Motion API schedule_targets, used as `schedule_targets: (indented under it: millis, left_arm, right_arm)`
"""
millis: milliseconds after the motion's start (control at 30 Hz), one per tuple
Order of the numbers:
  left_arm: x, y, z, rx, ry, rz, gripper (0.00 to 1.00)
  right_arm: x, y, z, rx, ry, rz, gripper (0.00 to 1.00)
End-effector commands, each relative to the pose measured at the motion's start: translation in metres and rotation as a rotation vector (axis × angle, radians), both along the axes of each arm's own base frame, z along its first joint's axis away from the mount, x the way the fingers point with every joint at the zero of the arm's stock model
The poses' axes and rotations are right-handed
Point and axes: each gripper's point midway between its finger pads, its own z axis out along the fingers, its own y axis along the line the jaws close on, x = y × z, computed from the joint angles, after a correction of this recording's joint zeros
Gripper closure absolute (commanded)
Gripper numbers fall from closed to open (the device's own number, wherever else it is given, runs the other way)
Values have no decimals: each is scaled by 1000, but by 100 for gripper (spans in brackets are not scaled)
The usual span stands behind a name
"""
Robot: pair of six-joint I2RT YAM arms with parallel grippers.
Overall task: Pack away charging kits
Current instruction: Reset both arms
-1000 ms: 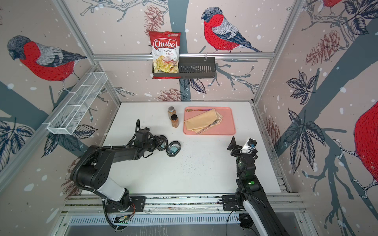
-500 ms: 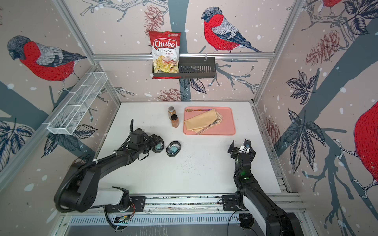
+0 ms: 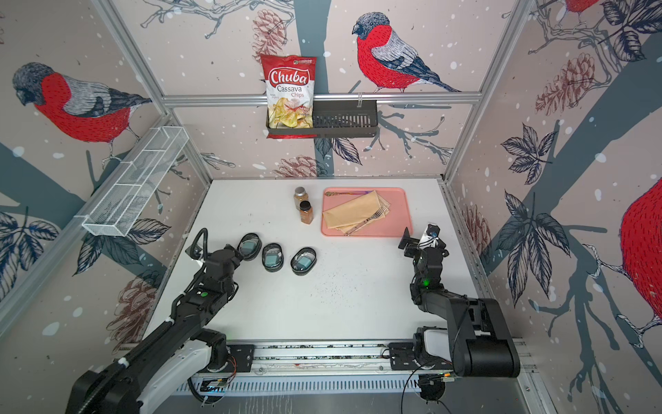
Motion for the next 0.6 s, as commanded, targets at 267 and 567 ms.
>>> schedule_targets:
  millis: [267, 567]
  left_arm:
    - [60, 21, 34, 363, -139, 26, 6]
    - [92, -19, 3, 346, -142, -381, 2]
  right_arm:
    - [10, -18, -9, -15, -37, -98, 0]
    - [13, -18, -12, -23, -14, -117, 0]
